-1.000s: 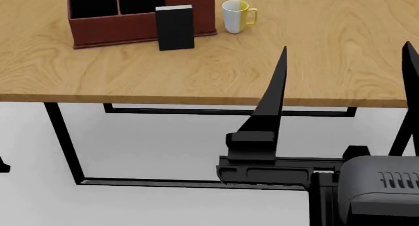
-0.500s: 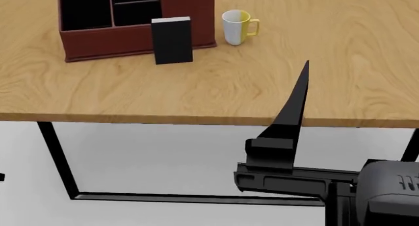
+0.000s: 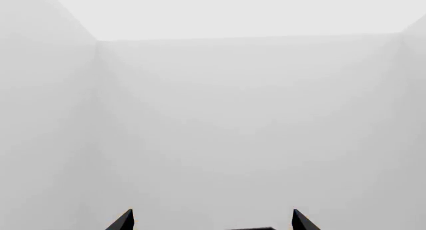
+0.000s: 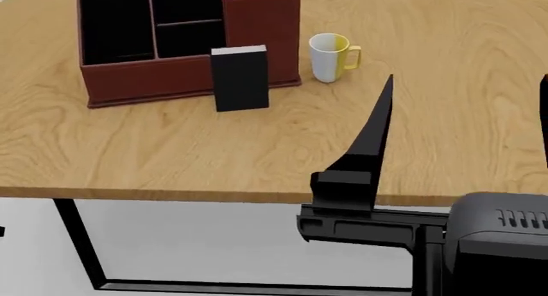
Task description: Pick up the book and place it in the front compartment of the caddy.
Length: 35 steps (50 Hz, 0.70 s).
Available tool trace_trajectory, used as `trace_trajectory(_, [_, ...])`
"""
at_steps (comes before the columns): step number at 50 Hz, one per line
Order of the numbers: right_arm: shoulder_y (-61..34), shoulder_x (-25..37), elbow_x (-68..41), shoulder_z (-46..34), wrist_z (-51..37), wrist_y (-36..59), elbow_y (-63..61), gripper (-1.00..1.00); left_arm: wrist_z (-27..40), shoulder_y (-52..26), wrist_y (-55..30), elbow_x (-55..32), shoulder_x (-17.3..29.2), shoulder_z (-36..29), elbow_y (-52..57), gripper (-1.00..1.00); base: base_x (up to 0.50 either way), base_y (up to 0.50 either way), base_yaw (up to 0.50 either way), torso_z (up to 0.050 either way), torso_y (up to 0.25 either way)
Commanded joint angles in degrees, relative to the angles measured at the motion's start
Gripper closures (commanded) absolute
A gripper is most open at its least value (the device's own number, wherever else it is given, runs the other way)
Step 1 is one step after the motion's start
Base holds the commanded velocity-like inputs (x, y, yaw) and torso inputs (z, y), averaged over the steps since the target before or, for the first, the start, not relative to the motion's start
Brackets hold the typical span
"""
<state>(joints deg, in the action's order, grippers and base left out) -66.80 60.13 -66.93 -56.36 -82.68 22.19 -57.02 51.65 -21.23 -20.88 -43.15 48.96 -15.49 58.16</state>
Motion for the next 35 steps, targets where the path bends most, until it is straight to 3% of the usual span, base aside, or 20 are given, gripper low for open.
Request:
trace_trajectory(1, [-0.74, -1.16, -0.28, -0.18, -0.04, 0.59, 0.7, -1.0, 0.72, 0.04, 0.86, -0.26, 0.89, -0.31, 0.13, -1.0, 0.33, 0.18, 0.0, 0.0, 0.0])
trace_trajectory(35, [-0.2, -2.07, 0.24, -0.21, 0.45, 0.96, 1.35, -1.0, 1.61, -0.86, 2.19, -0.33, 1.96, -2.03, -0.44, -1.0, 0.33, 0.12, 0.0, 0.0, 0.001])
